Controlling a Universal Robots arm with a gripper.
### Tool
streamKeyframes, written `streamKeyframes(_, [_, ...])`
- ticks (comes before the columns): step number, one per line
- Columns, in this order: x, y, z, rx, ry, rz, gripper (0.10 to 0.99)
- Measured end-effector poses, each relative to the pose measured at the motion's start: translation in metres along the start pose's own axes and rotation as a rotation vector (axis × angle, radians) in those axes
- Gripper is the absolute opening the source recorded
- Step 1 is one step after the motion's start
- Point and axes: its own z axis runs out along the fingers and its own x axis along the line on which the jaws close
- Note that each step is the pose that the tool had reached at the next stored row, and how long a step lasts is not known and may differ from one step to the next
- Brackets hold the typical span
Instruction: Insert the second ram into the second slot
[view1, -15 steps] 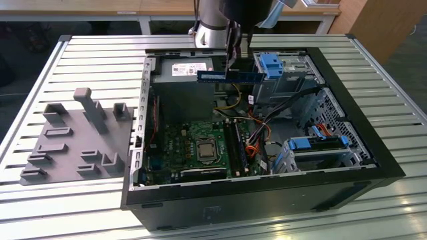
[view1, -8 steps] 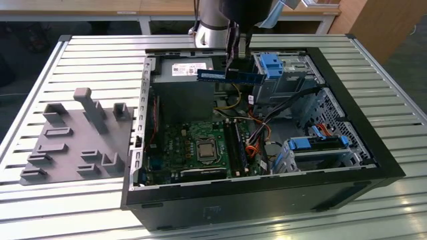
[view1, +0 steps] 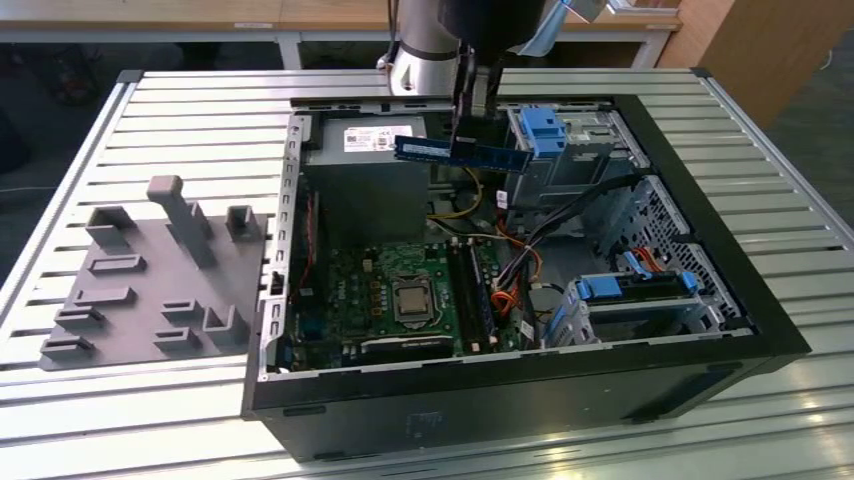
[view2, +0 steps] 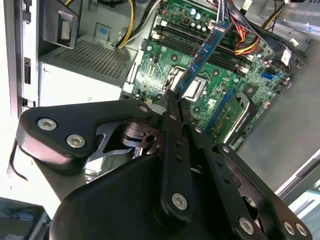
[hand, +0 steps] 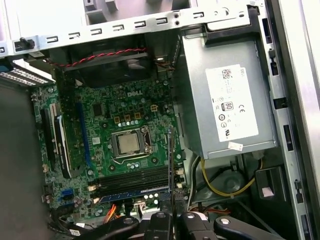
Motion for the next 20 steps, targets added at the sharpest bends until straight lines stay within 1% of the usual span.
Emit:
streamKeyframes(4, [0.0003, 0.0, 0.0, 0.0, -0.0009, 0.023, 0.137])
streamKeyframes(15, [0.0076, -0.0015, 0.0, 0.0, -0.0009, 0.024, 0.137])
streamKeyframes(20, [0.0085, -0.0018, 0.0, 0.0, -0.0009, 0.027, 0.137])
